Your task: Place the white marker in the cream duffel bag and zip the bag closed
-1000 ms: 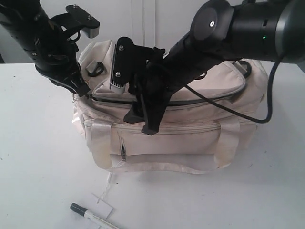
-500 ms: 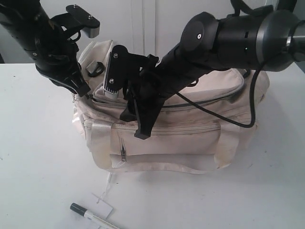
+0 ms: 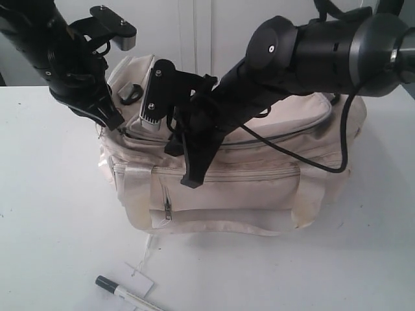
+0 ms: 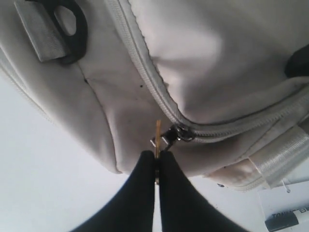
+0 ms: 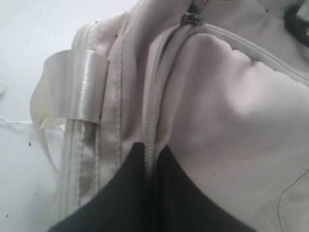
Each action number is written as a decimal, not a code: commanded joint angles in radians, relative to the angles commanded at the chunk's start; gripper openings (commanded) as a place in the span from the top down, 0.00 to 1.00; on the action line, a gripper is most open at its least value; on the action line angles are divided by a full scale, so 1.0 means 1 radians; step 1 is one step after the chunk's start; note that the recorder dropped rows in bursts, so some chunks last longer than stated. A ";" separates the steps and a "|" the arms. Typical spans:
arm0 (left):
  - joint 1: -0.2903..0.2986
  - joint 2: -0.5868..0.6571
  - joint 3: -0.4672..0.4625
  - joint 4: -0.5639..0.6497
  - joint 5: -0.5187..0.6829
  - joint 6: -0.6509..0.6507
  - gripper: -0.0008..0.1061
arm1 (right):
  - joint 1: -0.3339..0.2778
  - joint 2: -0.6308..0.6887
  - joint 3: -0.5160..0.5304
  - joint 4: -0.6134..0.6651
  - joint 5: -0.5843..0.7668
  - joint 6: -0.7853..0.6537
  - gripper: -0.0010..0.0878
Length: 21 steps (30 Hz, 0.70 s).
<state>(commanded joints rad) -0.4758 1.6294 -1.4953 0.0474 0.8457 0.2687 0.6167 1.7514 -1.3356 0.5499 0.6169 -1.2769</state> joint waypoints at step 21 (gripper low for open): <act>0.000 0.002 0.000 0.098 -0.198 0.000 0.99 | 0.000 -0.064 0.000 -0.002 0.087 0.000 0.99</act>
<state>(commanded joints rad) -0.4758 1.6312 -1.4953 0.1452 0.6476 0.2687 0.6167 1.6874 -1.3356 0.5481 0.7035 -1.2769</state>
